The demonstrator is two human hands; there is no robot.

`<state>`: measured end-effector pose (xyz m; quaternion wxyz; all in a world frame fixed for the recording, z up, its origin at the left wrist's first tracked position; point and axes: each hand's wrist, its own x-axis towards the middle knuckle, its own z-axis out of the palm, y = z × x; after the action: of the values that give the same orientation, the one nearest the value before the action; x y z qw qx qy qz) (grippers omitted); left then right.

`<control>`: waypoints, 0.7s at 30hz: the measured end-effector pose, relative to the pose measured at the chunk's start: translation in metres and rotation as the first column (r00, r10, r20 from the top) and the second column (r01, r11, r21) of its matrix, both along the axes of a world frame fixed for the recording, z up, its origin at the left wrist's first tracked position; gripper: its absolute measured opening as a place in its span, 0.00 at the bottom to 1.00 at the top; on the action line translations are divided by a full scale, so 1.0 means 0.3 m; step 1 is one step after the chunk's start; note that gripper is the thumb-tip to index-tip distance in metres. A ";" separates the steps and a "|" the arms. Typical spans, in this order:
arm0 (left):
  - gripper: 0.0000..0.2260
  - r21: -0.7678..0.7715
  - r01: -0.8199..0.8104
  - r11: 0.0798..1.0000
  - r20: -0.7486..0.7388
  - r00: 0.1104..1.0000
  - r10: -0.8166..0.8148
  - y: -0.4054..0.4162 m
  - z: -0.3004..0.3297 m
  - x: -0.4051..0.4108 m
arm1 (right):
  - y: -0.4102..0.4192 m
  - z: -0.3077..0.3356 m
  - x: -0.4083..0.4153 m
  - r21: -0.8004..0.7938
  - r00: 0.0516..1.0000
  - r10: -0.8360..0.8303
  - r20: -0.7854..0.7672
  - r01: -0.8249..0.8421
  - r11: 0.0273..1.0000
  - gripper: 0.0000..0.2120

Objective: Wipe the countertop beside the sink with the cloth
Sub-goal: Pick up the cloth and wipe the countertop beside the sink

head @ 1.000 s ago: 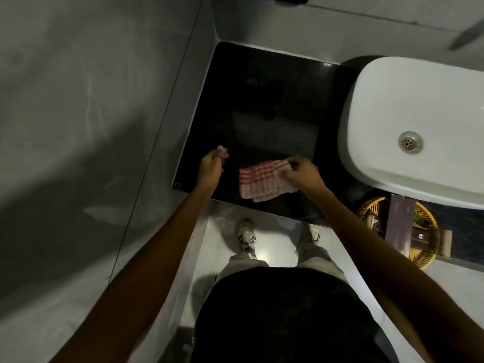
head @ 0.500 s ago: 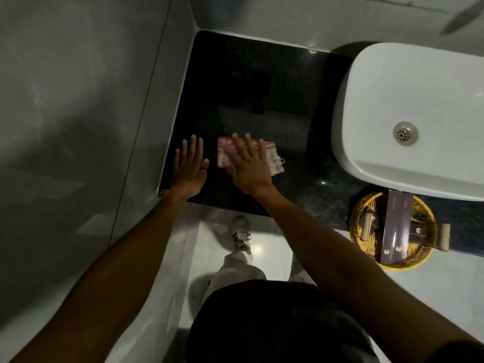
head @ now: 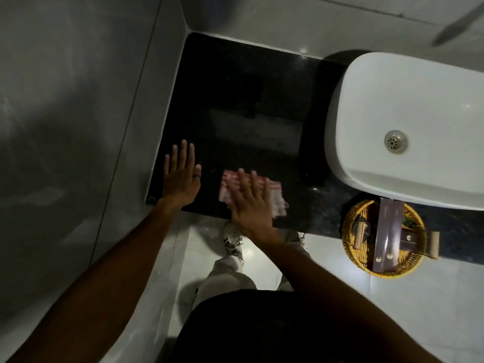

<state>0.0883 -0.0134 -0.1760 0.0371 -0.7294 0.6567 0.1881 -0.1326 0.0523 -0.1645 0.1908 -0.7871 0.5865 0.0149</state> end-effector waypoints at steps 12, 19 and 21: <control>0.27 0.039 -0.005 0.999 0.015 1.000 0.004 0.000 0.008 0.000 | -0.195 0.005 -0.024 -0.035 0.994 0.094 -0.049 -0.095 0.995 0.49; 0.27 0.039 0.007 0.999 -0.002 1.000 -0.007 -0.008 0.011 0.004 | 0.099 0.016 -0.110 -0.045 0.914 0.405 0.031 -0.403 0.914 0.35; 0.27 0.036 0.011 0.999 -0.003 1.000 -0.011 -0.003 0.005 0.001 | 0.134 0.045 -0.154 0.012 0.908 0.411 0.078 -0.413 0.911 0.35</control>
<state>0.0887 -0.0144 -0.1746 0.0502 -0.7249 0.6571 0.2006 -0.1789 0.0926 -0.1511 0.2162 -0.8903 0.3994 0.0341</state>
